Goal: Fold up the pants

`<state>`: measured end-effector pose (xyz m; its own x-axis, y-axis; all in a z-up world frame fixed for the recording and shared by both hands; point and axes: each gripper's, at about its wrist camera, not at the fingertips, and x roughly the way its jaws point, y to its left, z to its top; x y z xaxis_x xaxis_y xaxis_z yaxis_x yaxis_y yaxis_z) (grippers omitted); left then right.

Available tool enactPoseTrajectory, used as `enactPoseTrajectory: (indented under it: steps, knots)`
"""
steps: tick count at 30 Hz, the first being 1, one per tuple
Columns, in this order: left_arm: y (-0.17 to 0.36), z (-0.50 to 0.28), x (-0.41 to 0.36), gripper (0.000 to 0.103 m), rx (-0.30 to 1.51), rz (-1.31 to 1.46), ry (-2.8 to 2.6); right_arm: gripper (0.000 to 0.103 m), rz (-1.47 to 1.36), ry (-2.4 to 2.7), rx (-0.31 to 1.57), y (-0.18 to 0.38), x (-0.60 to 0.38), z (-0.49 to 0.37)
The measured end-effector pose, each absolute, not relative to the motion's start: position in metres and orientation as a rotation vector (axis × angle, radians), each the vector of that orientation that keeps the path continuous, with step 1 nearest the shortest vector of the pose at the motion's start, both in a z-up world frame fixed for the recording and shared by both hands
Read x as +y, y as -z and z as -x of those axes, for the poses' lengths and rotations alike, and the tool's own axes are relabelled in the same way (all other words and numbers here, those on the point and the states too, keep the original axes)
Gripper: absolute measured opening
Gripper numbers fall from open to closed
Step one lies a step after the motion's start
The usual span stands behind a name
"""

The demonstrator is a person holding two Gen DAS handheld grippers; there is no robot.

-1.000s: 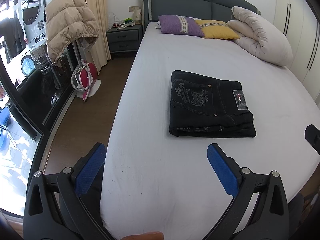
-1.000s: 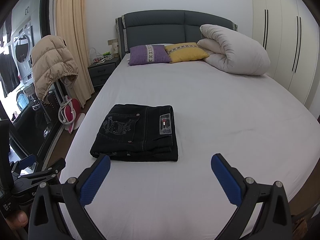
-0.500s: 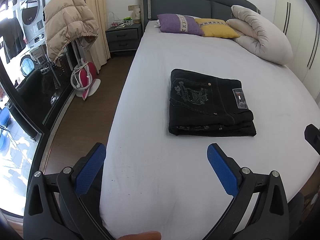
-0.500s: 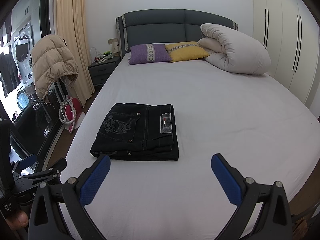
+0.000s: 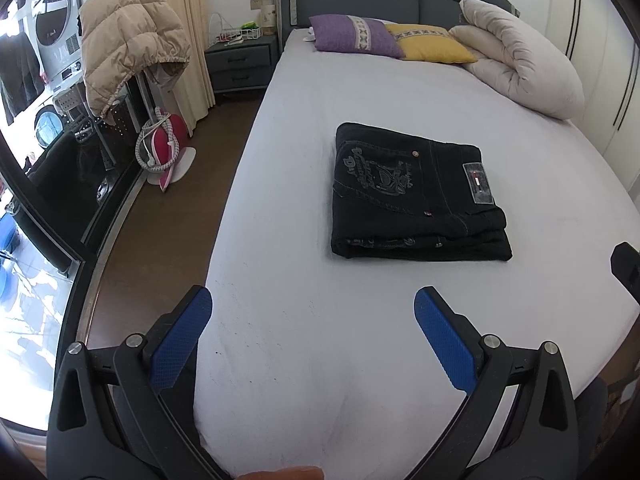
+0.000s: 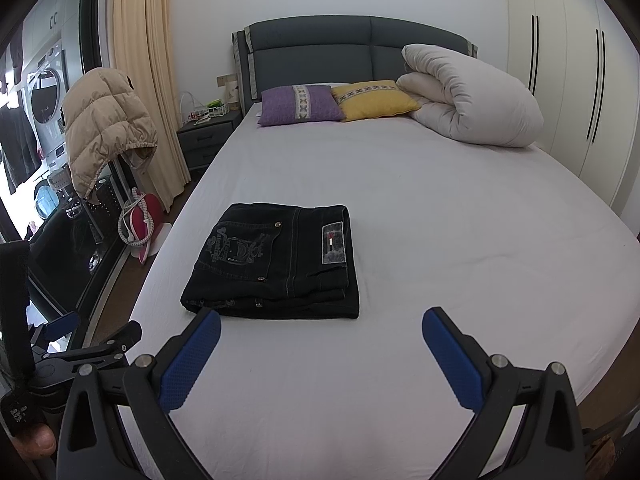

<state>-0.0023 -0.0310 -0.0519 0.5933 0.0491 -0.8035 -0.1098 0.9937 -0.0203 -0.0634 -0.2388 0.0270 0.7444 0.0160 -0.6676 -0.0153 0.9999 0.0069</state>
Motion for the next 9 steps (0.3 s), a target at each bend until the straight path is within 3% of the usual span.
enactPoseTrajectory:
  steps: [9]
  knots:
    - [0.054, -0.0011, -0.0274, 0.103, 0.931, 0.071, -0.081, 0.103, -0.003, -0.019, 0.735, -0.0225, -0.2384, 0.0684]
